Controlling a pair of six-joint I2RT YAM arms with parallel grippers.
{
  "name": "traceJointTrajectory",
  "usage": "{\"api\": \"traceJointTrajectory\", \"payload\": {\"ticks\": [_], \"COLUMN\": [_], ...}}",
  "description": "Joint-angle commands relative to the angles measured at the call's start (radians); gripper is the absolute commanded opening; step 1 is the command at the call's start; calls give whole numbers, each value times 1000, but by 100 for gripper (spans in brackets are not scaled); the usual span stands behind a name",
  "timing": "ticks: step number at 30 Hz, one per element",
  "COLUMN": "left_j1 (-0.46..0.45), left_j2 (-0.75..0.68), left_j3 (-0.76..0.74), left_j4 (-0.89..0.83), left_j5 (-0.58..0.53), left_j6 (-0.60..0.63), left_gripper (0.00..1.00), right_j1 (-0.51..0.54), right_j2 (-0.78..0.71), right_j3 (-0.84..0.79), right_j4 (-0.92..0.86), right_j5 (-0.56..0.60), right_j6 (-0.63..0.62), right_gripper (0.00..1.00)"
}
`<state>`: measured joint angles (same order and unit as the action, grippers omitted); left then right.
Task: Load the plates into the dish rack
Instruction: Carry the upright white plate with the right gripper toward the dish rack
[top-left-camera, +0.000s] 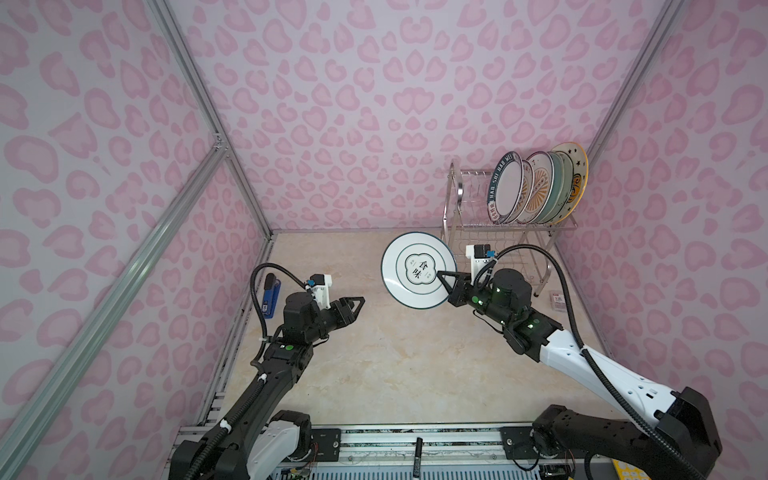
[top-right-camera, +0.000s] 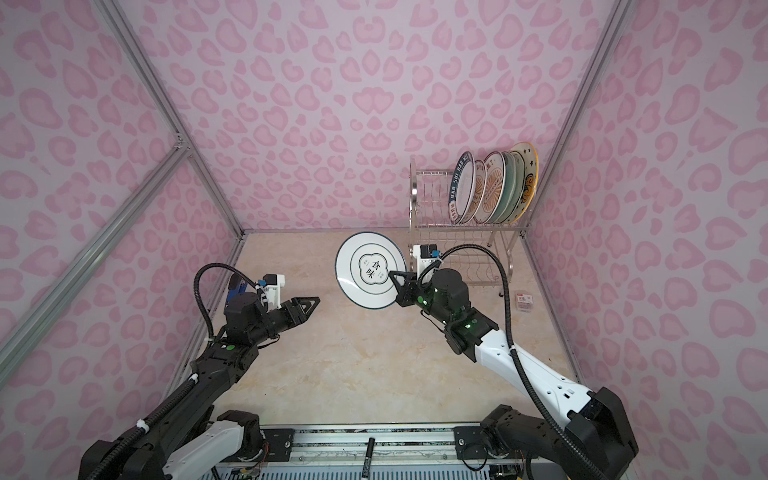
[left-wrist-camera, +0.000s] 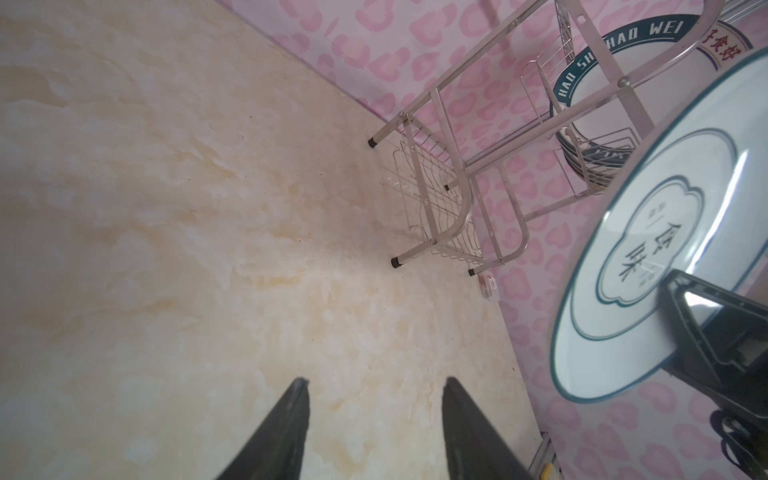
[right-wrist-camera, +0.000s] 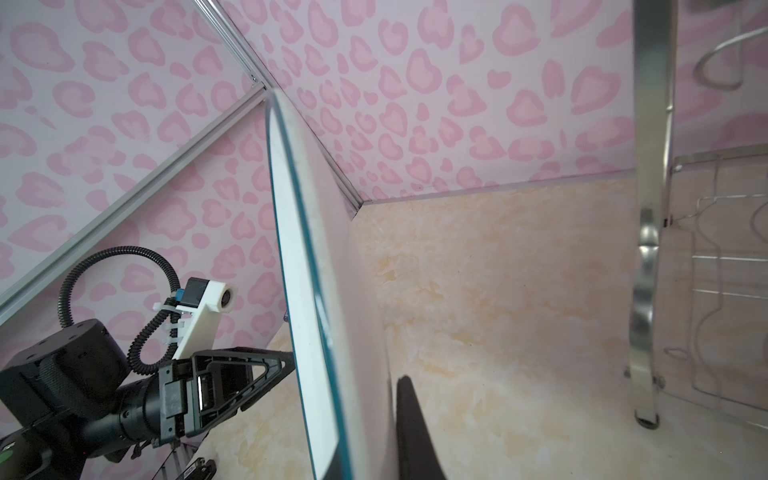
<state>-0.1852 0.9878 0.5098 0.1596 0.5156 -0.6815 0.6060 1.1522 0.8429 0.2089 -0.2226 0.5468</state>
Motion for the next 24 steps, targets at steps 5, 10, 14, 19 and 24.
{"api": "traceJointTrajectory", "payload": {"ticks": [5, 10, 14, 19, 24], "left_j1": [-10, -25, -31, -37, -48], "left_j2": [6, 12, 9, 16, 24], "left_j3": [15, 18, 16, 17, 12], "left_j4": [23, 23, 21, 24, 58], "left_j5": [-10, -18, -33, -32, -28], "left_j6": [-8, -9, -10, -13, -21], "left_gripper": [54, 54, 54, 54, 54], "right_j1": [-3, -6, -6, -6, -7], "right_j2": [-90, -145, -170, -177, -159], "right_j3": [91, 146, 178, 223, 252], "right_j4": [-103, -144, -149, -147, -94], "right_j5": [157, 229, 273, 329, 409], "right_j6": [-167, -241, -281, -334, -363], "right_gripper": [0, 0, 0, 0, 0]}}
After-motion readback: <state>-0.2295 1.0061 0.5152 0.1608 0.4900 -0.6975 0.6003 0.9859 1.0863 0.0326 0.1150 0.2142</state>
